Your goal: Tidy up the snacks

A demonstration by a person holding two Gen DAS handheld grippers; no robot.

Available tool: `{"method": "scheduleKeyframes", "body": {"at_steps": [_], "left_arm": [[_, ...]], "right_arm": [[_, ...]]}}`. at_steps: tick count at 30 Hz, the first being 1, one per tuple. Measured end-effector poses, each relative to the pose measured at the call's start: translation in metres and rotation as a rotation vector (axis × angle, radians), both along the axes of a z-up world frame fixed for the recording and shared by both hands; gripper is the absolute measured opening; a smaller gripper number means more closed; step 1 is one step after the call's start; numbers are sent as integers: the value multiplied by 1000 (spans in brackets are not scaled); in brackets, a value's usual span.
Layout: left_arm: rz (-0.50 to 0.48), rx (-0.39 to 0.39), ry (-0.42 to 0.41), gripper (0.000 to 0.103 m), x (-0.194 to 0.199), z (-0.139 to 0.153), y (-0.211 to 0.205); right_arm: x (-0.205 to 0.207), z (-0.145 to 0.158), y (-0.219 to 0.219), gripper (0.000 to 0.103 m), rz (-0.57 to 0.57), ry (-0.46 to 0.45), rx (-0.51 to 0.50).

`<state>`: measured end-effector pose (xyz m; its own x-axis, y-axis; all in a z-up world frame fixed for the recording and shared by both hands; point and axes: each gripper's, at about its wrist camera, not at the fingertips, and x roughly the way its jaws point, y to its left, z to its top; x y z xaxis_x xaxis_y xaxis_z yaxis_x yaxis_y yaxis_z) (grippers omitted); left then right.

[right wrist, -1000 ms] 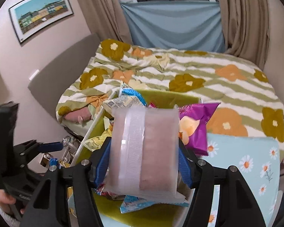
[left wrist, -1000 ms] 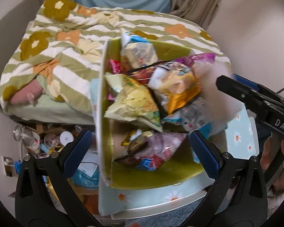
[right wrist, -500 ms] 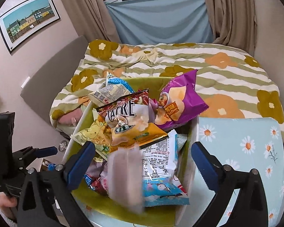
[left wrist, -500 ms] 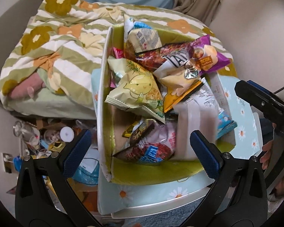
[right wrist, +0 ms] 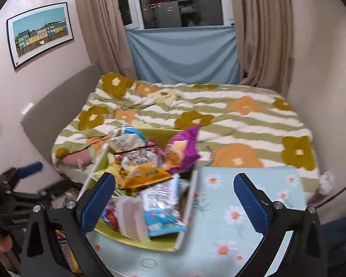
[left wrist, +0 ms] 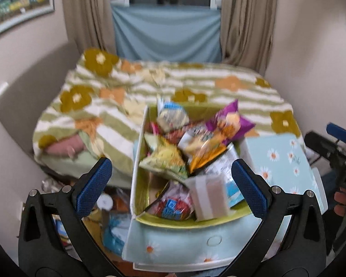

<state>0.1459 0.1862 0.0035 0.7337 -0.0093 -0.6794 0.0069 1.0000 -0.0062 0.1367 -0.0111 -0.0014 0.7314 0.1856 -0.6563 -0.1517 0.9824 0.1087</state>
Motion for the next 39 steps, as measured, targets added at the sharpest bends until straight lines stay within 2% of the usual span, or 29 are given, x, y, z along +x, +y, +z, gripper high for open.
{"method": "scheduleKeyframes", "body": {"at_steps": [2, 5, 9, 17, 39], "left_arm": [[8, 1, -55, 103, -11, 10, -11], [7, 17, -94, 103, -22, 15, -25], [-6, 51, -126, 103, -36, 14, -42], [-14, 59, -179, 103, -57, 11, -60], [-30, 56, -175, 103, -64, 12, -71]], "right_arm": [[-13, 7, -8, 102, -21, -23, -37], [-33, 11, -21, 102, -64, -59, -67], [-50, 11, -35, 102, -105, -78, -88], [-67, 3, -56, 102, -184, -92, -82], [-76, 3, -63, 102, -196, -100, -63]]}}
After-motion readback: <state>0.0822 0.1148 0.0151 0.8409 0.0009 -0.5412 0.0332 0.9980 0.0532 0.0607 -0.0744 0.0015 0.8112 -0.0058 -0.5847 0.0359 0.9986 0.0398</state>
